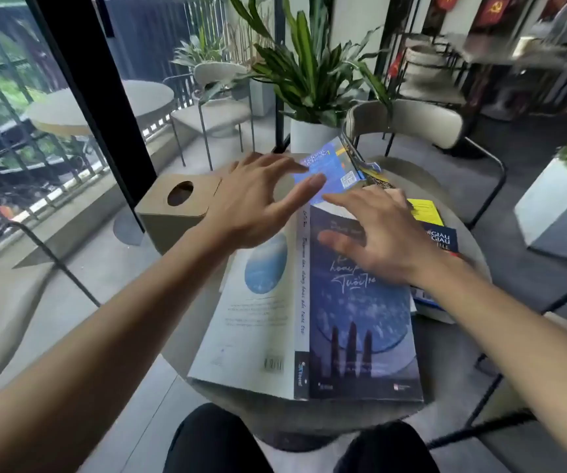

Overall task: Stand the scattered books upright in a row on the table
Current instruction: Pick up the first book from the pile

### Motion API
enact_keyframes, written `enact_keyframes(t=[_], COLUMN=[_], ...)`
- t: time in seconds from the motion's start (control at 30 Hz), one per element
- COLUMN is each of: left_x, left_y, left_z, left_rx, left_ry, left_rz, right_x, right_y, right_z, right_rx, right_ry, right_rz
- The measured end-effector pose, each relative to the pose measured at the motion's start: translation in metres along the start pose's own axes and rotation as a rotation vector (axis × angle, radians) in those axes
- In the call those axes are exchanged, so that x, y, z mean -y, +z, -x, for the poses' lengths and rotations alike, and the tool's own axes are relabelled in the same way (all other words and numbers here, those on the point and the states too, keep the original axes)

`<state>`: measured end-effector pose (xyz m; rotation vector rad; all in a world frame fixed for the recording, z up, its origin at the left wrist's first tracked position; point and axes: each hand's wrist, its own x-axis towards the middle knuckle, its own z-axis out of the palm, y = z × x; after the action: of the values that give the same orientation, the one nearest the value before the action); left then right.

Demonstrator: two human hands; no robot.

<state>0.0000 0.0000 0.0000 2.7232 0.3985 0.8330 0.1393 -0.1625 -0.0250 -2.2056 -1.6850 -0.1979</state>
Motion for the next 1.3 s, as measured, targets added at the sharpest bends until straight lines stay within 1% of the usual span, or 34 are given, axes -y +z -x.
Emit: enact_keyframes(t=[0.1, 0.17, 0.23, 0.33, 0.43, 0.53, 0.63, 0.7, 0.8, 0.9, 0.97, 1.0, 1.1, 1.23, 1.3], left_x=[-0.007, -0.011, -0.016, -0.025, -0.037, -0.045, -0.051, -0.059, -0.070, -0.078, -0.079, -0.078, -0.073, -0.065, -0.062], left_y=[0.000, 0.004, 0.007, 0.012, 0.018, 0.020, 0.013, -0.002, -0.033, -0.061, -0.072, -0.074, -0.072, -0.060, -0.054], left_z=[0.014, 0.021, 0.025, 0.028, 0.028, 0.034, 0.040, 0.045, 0.050, 0.053, 0.054, 0.054, 0.054, 0.062, 0.068], left_rx=[0.046, 0.113, 0.151, 0.204, 0.210, 0.182, 0.136, 0.097, -0.047, -0.284, -0.410, -0.445, -0.496, -0.541, -0.574], left_ry=[-0.031, -0.076, -0.123, -0.256, -0.364, -0.407, -0.384, -0.367, -0.270, -0.165, -0.074, -0.036, -0.001, 0.061, 0.057], left_rz=[0.001, -0.046, -0.115, -0.180, -0.178, -0.132, -0.104, -0.092, -0.114, -0.137, -0.112, -0.106, -0.093, -0.015, 0.004], right_x=[0.005, 0.006, 0.004, 0.002, 0.004, 0.007, 0.008, 0.007, 0.015, 0.032, 0.043, 0.047, 0.055, 0.057, 0.059], right_y=[0.001, 0.003, 0.002, 0.000, 0.003, 0.008, 0.010, 0.009, -0.001, -0.015, -0.020, -0.021, -0.020, -0.018, -0.016], right_z=[0.009, 0.010, 0.008, 0.004, 0.002, 0.003, 0.006, 0.007, 0.003, -0.002, -0.008, -0.013, -0.026, -0.031, -0.032], right_rx=[0.047, 0.113, 0.143, 0.174, 0.185, 0.157, 0.087, -0.002, -0.087, -0.075, -0.082, -0.078, -0.059, -0.026, 0.000], right_ry=[0.016, 0.051, 0.093, 0.120, 0.146, 0.170, 0.154, 0.116, 0.087, 0.099, 0.121, 0.143, 0.186, 0.190, 0.185], right_rz=[0.035, 0.013, -0.023, -0.055, -0.107, -0.175, -0.217, -0.247, -0.277, -0.399, -0.543, -0.632, -0.854, -0.950, -1.011])
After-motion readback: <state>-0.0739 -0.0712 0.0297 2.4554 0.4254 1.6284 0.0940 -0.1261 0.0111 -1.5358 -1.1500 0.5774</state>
